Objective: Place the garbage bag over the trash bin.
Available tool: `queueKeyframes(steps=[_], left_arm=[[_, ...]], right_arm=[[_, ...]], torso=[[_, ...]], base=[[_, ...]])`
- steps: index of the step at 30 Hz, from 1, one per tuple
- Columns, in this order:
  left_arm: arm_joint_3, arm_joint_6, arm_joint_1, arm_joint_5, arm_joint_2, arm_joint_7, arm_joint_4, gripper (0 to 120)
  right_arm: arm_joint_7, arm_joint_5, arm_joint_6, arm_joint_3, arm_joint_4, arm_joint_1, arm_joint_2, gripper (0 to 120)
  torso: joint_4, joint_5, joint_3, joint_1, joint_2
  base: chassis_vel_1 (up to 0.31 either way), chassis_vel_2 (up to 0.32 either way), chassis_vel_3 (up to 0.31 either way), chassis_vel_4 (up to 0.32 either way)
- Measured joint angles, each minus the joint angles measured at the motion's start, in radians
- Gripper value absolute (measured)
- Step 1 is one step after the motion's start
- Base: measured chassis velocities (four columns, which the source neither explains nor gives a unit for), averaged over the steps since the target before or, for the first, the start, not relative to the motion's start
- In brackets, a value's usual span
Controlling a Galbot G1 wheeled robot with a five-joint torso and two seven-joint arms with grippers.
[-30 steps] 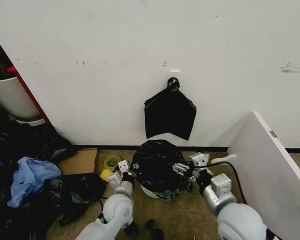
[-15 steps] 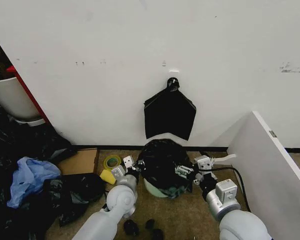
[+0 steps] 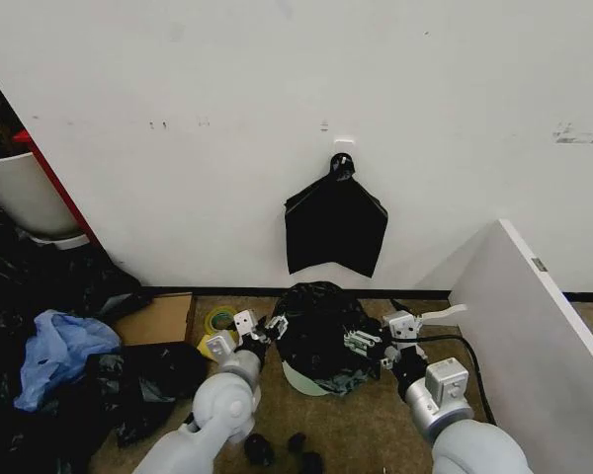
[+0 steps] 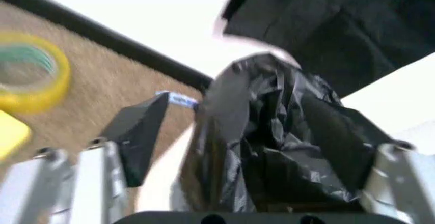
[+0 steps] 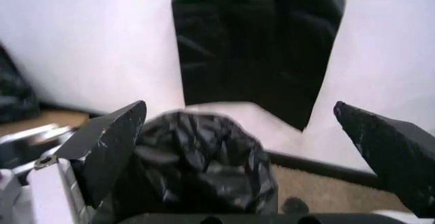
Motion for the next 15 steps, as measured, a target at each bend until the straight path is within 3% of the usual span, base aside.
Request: queueKeyframes(steps=[3,6,7,8,9,15], left_arm=[[-0.014,-0.043,0.049,0.131,0.033,0.023,-0.036,94],[-0.035,-0.184,0.169,0.418,0.058,0.067,-0.087,100],[-0.037,-0.203,0.184,0.452,0.057,0.073,-0.093,100],[-0.043,-0.263,0.242,0.560,0.047,0.090,-0.114,100],[-0.043,-0.263,0.242,0.560,0.047,0.090,-0.114,100],[-0.098,-0.456,0.485,0.865,-0.042,0.145,-0.205,100]], right_arm=[[-0.019,-0.005,0.096,0.037,-0.035,-0.021,0.038,100],[-0.065,-0.006,0.293,0.137,-0.095,-0.098,0.117,100],[-0.072,-0.006,0.318,0.151,-0.102,-0.111,0.127,100],[-0.098,-0.006,0.401,0.199,-0.125,-0.158,0.161,100],[-0.098,-0.006,0.401,0.199,-0.125,-0.158,0.161,100],[-0.195,-0.074,0.576,0.319,-0.151,-0.302,0.247,100]], torso=[[0.0005,0.0002,0.000,0.000,0.000],[0.0002,0.0001,0.000,0.000,0.000],[0.0003,-0.0001,0.000,0.000,0.000],[-0.0001,0.0003,0.000,0.000,0.000],[-0.0001,0.0003,0.000,0.000,0.000],[0.0003,0.0002,0.000,0.000,0.000]], base=[[0.000,0.000,0.000,0.000],[0.000,0.000,0.000,0.000],[0.000,0.000,0.000,0.000],[0.000,0.000,0.000,0.000],[0.000,0.000,0.000,0.000],[0.000,0.000,0.000,0.000]])
